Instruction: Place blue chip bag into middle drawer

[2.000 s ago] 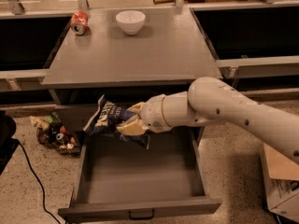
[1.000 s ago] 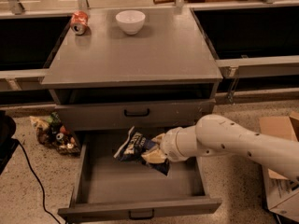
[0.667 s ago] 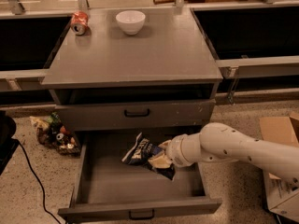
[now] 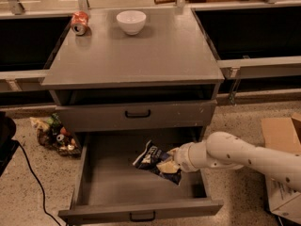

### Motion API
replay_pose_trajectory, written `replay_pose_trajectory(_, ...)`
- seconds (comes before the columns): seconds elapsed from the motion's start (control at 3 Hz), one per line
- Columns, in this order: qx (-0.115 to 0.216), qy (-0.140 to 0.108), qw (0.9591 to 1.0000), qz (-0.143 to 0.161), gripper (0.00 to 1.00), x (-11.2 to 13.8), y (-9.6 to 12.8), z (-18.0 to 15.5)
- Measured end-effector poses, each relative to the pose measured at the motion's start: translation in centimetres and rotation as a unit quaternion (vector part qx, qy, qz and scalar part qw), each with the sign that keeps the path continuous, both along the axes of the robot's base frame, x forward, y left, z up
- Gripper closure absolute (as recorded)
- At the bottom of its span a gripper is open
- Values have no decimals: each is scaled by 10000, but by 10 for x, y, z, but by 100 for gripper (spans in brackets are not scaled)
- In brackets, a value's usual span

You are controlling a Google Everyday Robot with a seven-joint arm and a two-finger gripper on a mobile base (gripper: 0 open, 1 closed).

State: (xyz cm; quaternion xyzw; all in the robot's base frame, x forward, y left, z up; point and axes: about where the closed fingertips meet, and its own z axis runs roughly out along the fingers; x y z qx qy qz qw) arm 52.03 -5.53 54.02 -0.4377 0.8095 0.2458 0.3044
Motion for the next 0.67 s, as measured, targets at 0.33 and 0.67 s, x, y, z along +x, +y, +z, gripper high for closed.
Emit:
replay_pose_trajectory(0.33, 91, 112, 9999, 2, 100, 11, -2, -24)
replay_pose_trajectory(0.67, 151, 177, 9997, 16, 100, 22, -2, -44)
